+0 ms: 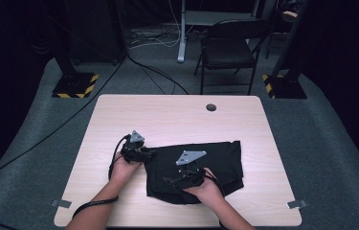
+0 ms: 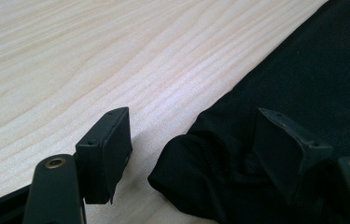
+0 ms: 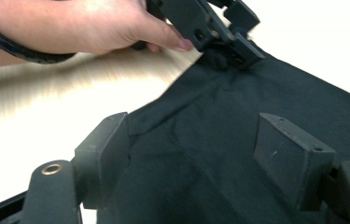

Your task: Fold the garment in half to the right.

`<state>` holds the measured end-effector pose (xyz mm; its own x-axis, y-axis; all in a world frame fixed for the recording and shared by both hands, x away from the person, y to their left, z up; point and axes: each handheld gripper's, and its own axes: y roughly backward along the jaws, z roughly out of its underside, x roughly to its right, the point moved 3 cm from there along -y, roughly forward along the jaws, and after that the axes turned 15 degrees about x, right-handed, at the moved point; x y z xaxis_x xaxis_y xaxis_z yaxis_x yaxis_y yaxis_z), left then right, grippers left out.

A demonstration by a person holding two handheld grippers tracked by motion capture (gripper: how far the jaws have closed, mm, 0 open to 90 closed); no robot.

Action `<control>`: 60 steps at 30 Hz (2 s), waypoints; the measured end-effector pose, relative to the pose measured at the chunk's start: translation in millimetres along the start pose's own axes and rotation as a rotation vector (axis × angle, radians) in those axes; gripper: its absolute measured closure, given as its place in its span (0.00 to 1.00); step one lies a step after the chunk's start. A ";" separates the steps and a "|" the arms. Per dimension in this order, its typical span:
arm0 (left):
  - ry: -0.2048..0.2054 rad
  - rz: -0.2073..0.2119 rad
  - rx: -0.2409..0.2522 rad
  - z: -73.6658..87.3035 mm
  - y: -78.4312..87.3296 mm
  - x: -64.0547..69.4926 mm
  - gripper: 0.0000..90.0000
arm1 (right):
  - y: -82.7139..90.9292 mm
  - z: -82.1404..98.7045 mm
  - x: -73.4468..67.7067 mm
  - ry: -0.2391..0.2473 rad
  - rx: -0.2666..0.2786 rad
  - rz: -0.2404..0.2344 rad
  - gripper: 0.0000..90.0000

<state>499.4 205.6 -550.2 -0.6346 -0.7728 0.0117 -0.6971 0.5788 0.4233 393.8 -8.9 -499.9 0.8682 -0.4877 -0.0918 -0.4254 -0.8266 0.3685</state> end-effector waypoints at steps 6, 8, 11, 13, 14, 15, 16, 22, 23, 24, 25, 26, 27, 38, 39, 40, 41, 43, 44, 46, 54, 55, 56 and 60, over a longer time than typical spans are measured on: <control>-0.001 0.000 0.000 0.1 0.2 0.1 0.31 | -8.6 -0.2 -9.4 -0.038 0.027 -0.027 0.31; 0.000 0.000 0.000 0.1 0.2 0.2 0.31 | -11.4 1.4 -13.0 -0.038 0.027 -0.031 0.31; 0.001 -0.001 0.001 0.1 0.1 0.2 0.31 | -16.1 4.9 -18.2 -0.027 0.016 -0.039 0.31; -0.002 0.001 -0.001 0.1 0.3 0.0 0.31 | -19.0 6.9 -21.7 -0.023 0.007 -0.041 0.32; -0.002 0.001 -0.002 0.1 0.3 0.0 0.31 | -20.4 7.7 -23.4 -0.021 0.005 -0.042 0.32; -0.002 0.001 -0.001 0.1 0.3 0.0 0.31 | -21.6 8.4 -25.0 -0.022 0.003 -0.043 0.32; -0.002 0.001 -0.002 0.1 0.3 0.0 0.31 | -22.9 9.0 -26.6 -0.022 0.004 -0.044 0.32; -0.003 0.001 -0.002 0.1 0.3 0.0 0.31 | -30.9 13.2 -36.1 -0.018 -0.011 -0.047 0.33; -0.003 0.001 -0.001 0.1 0.3 0.0 0.31 | -32.1 13.9 -37.5 -0.018 -0.012 -0.047 0.33; -0.002 0.001 -0.001 0.1 0.3 0.0 0.31 | -33.3 14.7 -38.9 -0.020 -0.013 -0.047 0.33; -0.002 0.000 -0.001 0.1 0.3 0.1 0.31 | -34.4 15.6 -40.2 -0.021 -0.015 -0.047 0.33; -0.002 0.001 -0.001 0.1 0.3 0.0 0.31 | -35.5 16.4 -41.7 -0.020 -0.018 -0.047 0.33; -0.003 0.001 -0.002 0.1 0.3 0.0 0.31 | -36.5 17.3 -43.1 -0.018 -0.020 -0.046 0.33; -0.003 0.001 -0.001 0.1 0.4 0.1 0.31 | -45.4 25.0 -54.3 0.001 -0.049 -0.037 0.36; -0.002 0.001 -0.001 0.1 0.4 0.1 0.31 | -46.4 25.5 -55.6 0.003 -0.052 -0.040 0.36; -0.002 0.001 -0.001 0.1 0.4 0.1 0.31 | -47.5 26.0 -56.7 0.006 -0.053 -0.043 0.37; -0.002 0.001 -0.001 0.1 0.4 0.1 0.31 | -48.6 26.5 -57.7 0.008 -0.056 -0.044 0.37; -0.002 0.001 -0.001 0.1 0.4 0.1 0.31 | -50.8 27.2 -59.3 0.018 -0.063 -0.040 0.37; -0.002 0.001 -0.001 0.1 0.4 0.1 0.31 | -51.7 27.7 -60.2 0.019 -0.067 -0.037 0.38; -0.002 0.001 -0.001 0.1 0.4 0.1 0.31 | -53.7 28.9 -61.5 0.025 -0.076 -0.029 0.38; -0.003 0.001 -0.001 0.1 0.4 0.1 0.32 | -58.9 35.9 -65.3 0.046 -0.100 0.006 0.38; -0.002 0.001 -0.001 0.1 0.4 0.1 0.32 | -59.0 36.2 -65.5 0.046 -0.098 0.009 0.39; -0.003 0.001 -0.002 0.1 0.4 0.1 0.32 | -59.2 36.6 -65.5 0.051 -0.095 0.015 0.40; -0.003 0.001 -0.002 0.1 0.4 0.1 0.32 | -59.3 37.8 -66.8 0.062 -0.089 0.038 0.41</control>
<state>498.9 205.8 -550.1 -0.6365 -0.7712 0.0094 -0.6957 0.5793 0.4247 351.5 62.1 -550.5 0.8672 -0.4975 -0.0199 -0.4361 -0.7783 0.4518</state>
